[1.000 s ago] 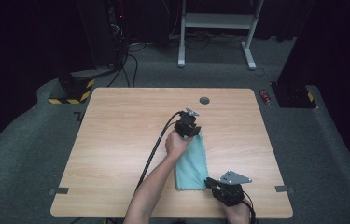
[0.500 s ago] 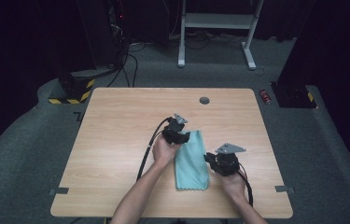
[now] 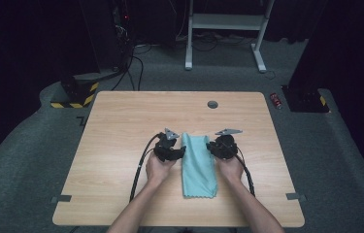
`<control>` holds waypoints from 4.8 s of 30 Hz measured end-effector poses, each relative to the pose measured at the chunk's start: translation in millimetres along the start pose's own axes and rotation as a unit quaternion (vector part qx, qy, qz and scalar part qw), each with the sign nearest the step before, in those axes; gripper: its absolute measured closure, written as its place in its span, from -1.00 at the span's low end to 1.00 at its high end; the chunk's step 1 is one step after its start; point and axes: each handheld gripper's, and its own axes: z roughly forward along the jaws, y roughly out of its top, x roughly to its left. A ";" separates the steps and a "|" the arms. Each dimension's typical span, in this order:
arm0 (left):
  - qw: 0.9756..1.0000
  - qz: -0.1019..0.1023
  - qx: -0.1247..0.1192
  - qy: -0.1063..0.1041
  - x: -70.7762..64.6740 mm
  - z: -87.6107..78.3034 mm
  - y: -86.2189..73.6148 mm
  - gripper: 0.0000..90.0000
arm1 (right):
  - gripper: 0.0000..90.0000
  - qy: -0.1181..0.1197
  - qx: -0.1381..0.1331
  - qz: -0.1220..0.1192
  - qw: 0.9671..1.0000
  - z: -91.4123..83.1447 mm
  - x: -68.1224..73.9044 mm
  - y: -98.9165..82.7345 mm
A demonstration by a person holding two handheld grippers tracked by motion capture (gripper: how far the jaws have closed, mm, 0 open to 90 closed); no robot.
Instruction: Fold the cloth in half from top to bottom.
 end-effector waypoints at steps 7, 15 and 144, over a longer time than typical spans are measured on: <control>1.000 0.013 0.013 0.003 -6.7 2.3 -7.9 0.01 | 1.00 -0.023 -0.003 -0.024 0.999 1.7 1.1 8.9; 1.000 0.020 0.014 -0.002 -12.4 -2.3 -12.7 0.02 | 0.72 -0.029 0.009 -0.014 0.999 5.3 -7.5 4.5; 0.997 -0.049 0.041 -0.043 28.6 46.8 45.5 0.98 | 0.99 -0.002 0.003 -0.032 0.999 18.9 -14.1 34.4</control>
